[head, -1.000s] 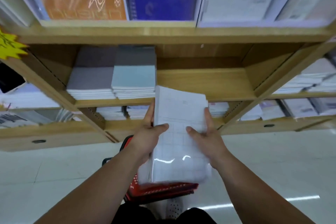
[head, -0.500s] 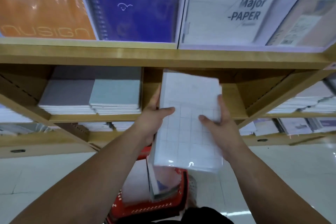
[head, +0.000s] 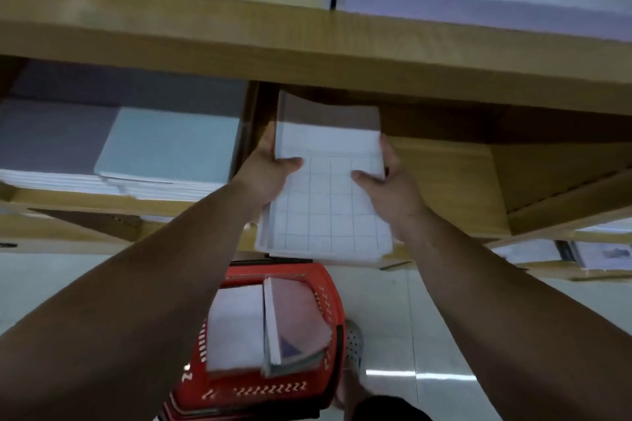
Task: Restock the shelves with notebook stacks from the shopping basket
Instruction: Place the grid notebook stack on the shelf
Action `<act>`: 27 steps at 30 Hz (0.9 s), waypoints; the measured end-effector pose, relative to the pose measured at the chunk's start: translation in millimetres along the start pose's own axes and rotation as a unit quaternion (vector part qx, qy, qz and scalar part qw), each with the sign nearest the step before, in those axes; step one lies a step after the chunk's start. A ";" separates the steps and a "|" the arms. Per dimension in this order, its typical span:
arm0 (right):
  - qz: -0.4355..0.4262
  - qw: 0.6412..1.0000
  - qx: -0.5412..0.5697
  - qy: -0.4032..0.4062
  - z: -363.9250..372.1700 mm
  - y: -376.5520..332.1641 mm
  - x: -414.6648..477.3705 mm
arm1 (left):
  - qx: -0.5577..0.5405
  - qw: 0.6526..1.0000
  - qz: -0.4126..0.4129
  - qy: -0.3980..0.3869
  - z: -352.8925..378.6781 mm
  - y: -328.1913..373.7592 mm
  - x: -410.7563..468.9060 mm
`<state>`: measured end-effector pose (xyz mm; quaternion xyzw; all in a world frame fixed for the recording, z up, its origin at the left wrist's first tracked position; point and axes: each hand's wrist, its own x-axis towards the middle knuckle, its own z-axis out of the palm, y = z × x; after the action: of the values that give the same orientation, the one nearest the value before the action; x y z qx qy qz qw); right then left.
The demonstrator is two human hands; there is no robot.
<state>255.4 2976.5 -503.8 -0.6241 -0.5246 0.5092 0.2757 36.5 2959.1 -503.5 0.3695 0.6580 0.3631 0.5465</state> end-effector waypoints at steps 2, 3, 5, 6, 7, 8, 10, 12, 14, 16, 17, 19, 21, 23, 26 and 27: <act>-0.001 1.000 0.002 -0.006 0.2 -1.4 1.7 | 0.061 0.998 0.004 0.015 -2.1 4.4 -3.0; -0.001 1.000 0.003 -0.008 0.5 -3.1 0.9 | 0.119 0.992 0.014 0.025 -3.7 7.3 -3.9; 0.002 1.000 0.013 -0.011 1.5 -4.6 -4.3 | 0.254 0.966 0.011 0.037 -6.1 14.9 -10.5; 0.002 1.000 0.017 -0.011 2.6 -4.3 -8.6 | 0.291 0.956 -0.001 0.034 -7.4 16.5 -13.7; 0.002 1.000 0.019 -0.008 3.8 -3.7 -14.0 | 0.308 0.951 -0.011 0.026 -7.8 16.5 -16.3; 0.001 1.000 0.022 -0.003 5.0 -2.2 -20.4 | 0.308 0.951 -0.016 0.016 -7.3 14.9 -22.4; 0.000 0.999 0.032 0.007 6.8 5.5 -34.4 | 0.293 0.956 0.007 0.001 -4.8 4.2 -42.8; -0.003 0.999 0.036 0.008 7.2 13.5 -50.9 | 0.325 0.945 0.046 0.009 0.3 -14.3 -70.8; -0.002 0.999 0.040 0.000 6.6 20.1 -64.3 | 0.443 0.894 0.072 -0.001 6.2 -33.9 -96.8; 0.001 0.999 0.044 0.000 6.4 28.2 -67.9 | 0.555 0.824 0.116 -0.009 10.5 -50.1 -109.8; 0.000 0.999 0.046 0.002 7.8 30.5 -68.1 | 0.589 0.797 0.138 0.002 11.5 -55.3 -111.2; 0.000 0.998 0.055 0.008 13.4 32.2 -67.3 | 0.623 0.758 0.189 0.042 8.6 -64.6 -102.7; -0.001 0.998 0.064 0.019 19.6 32.4 -64.7 | 0.642 0.732 0.221 0.064 2.6 -68.4 -90.8; 0.000 0.997 0.071 0.028 25.2 31.1 -60.7 | 0.668 0.706 0.228 0.055 -3.9 -68.5 -84.4; -0.005 0.997 0.078 0.028 29.0 25.8 -50.3 | 0.707 0.658 0.250 0.066 -11.5 -68.0 -81.9; -0.004 0.996 0.081 0.025 29.3 23.3 -46.5 | 0.716 0.647 0.253 0.073 -13.5 -67.7 -80.1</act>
<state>240.2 2920.5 -517.8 -0.6103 -0.4770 0.5330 0.3406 27.5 2856.0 -525.2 0.7702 0.6319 -0.0705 -0.0511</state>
